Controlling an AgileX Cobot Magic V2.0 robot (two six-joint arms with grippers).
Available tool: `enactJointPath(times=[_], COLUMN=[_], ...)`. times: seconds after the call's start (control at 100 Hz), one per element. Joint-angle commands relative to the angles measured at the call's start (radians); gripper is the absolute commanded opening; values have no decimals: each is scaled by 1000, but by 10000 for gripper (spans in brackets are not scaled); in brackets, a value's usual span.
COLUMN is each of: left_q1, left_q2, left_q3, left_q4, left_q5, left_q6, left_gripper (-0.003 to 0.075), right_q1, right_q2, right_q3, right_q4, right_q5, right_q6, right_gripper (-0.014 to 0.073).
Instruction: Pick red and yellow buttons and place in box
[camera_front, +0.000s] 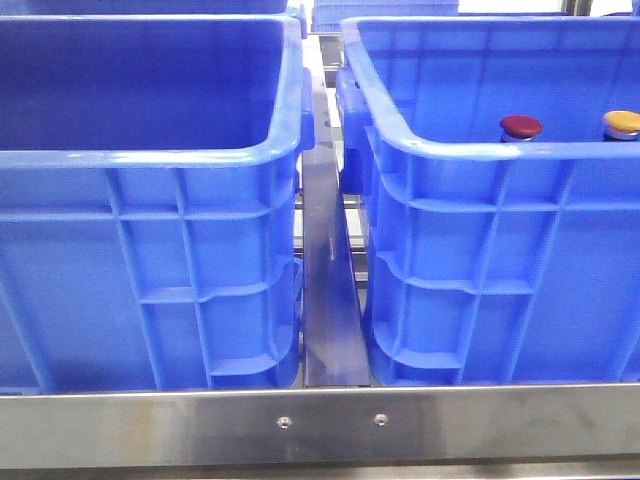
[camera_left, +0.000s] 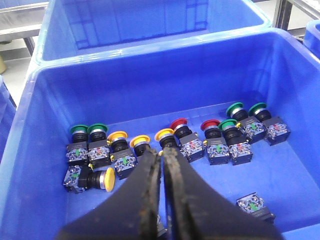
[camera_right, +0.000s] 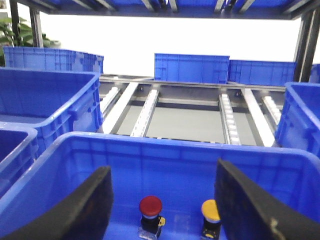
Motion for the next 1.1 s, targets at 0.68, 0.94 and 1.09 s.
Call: enactJointPath(times=[0.68, 0.94, 1.09], left_q1=[2, 2, 2], left_q2=[6, 6, 6], left_q3=[-24, -24, -24], left_q4=[-10, -10, -10], left_q5=[-79, -79, -79], left_q6=[-9, -9, -9], left_gripper=[-19, -19, -19], right_q1=[3, 3, 3], right_q2=[-38, -38, -38], right_q3=[-23, -23, -23], right_q4=[95, 95, 95], right_q5=[26, 26, 26], right_q6=[0, 0, 0], right_gripper=[-68, -68, -68])
